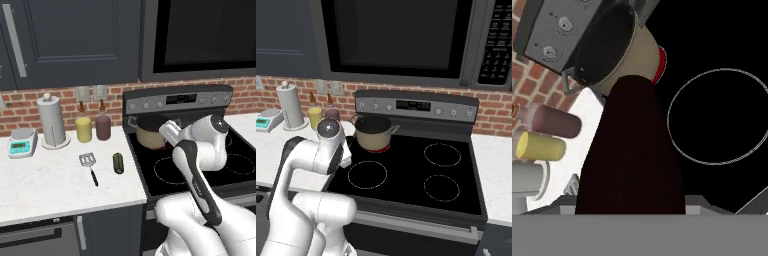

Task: Put the avocado and cucumber in the pot. Retrieve the spatula and lightly stir the vegetables in the pot.

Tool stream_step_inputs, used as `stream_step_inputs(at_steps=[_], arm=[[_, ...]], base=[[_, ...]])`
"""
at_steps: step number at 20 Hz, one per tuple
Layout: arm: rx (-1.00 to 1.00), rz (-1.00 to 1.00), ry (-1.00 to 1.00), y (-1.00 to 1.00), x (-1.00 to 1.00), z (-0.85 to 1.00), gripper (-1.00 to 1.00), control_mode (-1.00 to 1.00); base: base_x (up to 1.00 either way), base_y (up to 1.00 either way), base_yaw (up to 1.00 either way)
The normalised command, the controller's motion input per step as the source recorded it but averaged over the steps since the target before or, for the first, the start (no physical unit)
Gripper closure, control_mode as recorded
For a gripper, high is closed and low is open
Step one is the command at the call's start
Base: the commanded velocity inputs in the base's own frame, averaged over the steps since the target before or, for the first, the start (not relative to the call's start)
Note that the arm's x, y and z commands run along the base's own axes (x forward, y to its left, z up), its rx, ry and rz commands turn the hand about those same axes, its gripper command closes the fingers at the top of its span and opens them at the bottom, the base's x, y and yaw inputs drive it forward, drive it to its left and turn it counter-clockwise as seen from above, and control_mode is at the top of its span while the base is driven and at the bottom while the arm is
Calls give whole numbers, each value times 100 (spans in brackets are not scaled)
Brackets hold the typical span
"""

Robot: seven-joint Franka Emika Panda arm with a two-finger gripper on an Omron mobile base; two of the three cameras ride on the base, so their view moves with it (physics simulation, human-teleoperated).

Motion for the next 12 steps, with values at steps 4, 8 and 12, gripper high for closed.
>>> stream_step_inputs(at_steps=[4, 8, 12], arm=[[17, 4, -22, -56, 45, 100, 100, -100], [16, 1, -11, -21, 38, 99, 100, -100], [8, 0, -3, -3, 27, 59, 100, -100]], base=[[0, 0, 0], [0, 0, 0], [0, 0, 0]])
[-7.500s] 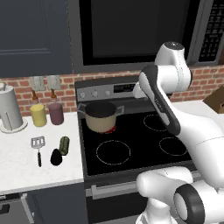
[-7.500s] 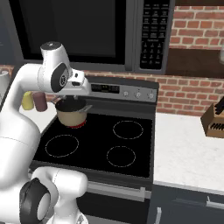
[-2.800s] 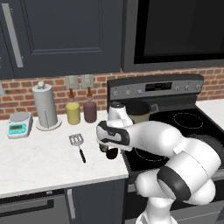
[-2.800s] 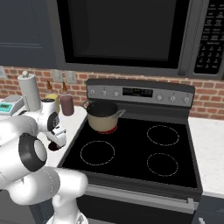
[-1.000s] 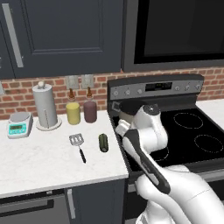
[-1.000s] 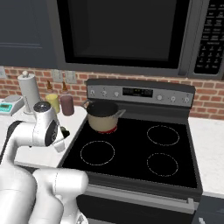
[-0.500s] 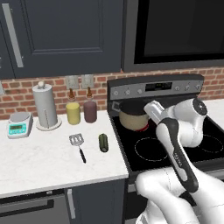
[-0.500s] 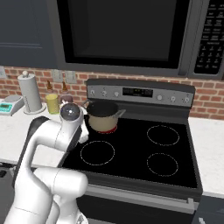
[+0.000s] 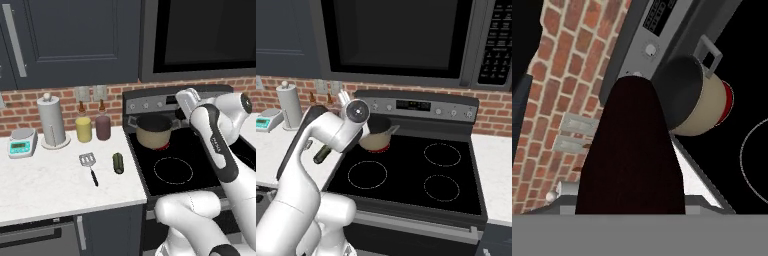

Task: Put the avocado and cucumber in the pot. Retrieve the spatula and lightly stir the vegetables in the pot.

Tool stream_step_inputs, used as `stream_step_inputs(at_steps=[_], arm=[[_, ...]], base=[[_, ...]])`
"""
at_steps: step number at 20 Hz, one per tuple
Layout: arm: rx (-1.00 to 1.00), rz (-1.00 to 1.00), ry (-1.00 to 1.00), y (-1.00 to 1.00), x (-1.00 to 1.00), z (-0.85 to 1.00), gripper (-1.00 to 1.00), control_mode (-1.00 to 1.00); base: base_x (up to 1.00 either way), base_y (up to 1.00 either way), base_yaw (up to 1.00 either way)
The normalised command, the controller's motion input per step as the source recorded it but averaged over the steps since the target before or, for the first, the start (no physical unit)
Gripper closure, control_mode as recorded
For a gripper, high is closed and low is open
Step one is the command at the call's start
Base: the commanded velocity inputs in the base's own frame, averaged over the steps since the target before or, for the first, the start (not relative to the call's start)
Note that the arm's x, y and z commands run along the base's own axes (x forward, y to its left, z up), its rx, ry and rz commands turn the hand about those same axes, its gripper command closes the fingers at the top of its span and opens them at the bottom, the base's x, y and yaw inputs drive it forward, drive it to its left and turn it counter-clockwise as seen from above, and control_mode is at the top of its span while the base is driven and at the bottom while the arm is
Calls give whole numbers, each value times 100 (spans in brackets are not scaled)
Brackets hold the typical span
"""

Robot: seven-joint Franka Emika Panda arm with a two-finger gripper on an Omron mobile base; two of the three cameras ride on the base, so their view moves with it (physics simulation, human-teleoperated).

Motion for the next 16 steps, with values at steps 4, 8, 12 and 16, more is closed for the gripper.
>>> stream_step_inputs(at_steps=[4, 8, 12, 16], arm=[[0, 1, 0, 0, 30, 3, 100, -100], [0, 1, 0, 0, 33, -8, 100, -100], [0, 2, 0, 0, 34, -29, 100, -100], [0, 1, 0, 0, 46, -50, 100, -100]], base=[[0, 0, 0], [0, 0, 0], [0, 0, 0], [0, 0, 0]])
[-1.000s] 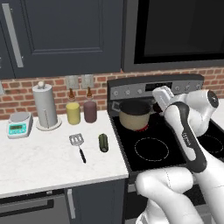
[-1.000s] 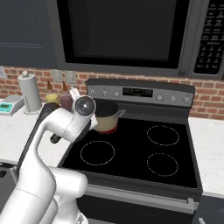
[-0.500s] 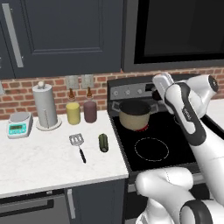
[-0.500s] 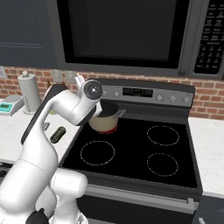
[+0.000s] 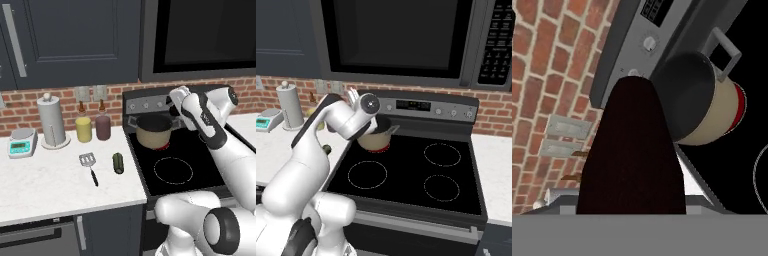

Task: Put the avocado and cucumber in the pot. Retrieve the spatula and lightly stir the vegetables in the pot.

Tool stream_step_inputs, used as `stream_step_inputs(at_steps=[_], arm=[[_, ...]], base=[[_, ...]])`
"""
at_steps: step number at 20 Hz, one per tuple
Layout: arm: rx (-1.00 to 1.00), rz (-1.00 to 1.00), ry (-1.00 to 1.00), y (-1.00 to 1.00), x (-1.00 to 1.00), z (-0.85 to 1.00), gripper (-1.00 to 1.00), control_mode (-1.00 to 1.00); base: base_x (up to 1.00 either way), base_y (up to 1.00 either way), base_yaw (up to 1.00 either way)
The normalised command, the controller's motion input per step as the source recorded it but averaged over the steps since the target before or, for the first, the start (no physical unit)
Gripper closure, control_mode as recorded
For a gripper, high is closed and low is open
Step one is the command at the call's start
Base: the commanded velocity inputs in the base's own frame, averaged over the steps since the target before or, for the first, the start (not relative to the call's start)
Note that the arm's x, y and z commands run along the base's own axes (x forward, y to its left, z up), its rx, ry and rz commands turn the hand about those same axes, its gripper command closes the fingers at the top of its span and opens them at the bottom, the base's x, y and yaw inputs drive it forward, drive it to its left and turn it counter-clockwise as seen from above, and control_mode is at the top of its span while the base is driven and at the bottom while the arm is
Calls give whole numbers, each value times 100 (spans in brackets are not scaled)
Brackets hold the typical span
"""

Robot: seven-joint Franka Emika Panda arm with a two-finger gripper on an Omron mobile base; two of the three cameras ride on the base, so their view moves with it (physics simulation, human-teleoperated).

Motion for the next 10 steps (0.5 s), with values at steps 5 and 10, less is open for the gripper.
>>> stream_step_inputs(at_steps=[5, 10], arm=[[0, 1, 1, 0, 67, -48, 100, -100], [1, 1, 1, 0, 76, -8, 100, -100]], base=[[0, 0, 0], [0, 0, 0]])
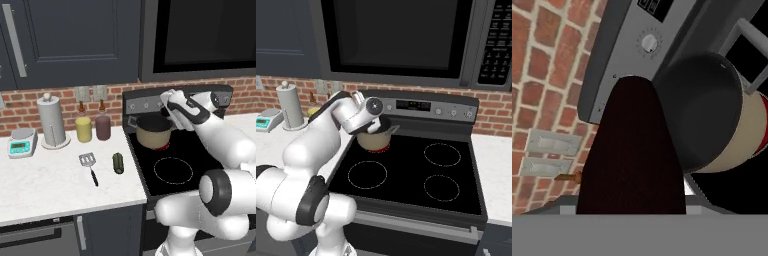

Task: Put the avocado and cucumber in the pot. Retrieve the spatula and lightly stir the vegetables in the pot.

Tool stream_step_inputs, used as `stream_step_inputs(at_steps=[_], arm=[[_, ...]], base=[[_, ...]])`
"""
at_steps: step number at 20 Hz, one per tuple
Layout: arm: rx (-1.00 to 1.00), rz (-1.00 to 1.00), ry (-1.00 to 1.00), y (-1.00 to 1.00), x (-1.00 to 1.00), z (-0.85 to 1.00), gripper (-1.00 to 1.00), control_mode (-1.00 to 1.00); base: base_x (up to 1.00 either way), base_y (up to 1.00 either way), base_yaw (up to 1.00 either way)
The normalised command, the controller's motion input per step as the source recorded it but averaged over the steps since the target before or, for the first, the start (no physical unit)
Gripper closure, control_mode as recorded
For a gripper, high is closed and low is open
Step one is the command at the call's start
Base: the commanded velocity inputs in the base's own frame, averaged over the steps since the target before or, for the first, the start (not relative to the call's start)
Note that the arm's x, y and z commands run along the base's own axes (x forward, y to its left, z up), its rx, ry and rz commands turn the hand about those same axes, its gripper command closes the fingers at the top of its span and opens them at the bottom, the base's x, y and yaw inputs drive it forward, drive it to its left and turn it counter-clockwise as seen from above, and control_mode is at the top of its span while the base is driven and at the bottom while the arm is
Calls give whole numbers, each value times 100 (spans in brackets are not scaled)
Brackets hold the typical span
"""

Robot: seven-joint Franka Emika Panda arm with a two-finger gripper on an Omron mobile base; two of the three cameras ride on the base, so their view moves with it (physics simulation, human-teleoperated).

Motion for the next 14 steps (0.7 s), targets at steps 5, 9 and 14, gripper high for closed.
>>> stream_step_inputs(at_steps=[5, 9, 14], arm=[[0, 0, 7, 0, 70, -5, 100, -100], [0, 0, 12, 0, 48, -25, 100, -100], [0, 0, 12, 0, 43, -36, 100, -100]], base=[[0, 0, 0], [0, 0, 0], [0, 0, 0]])
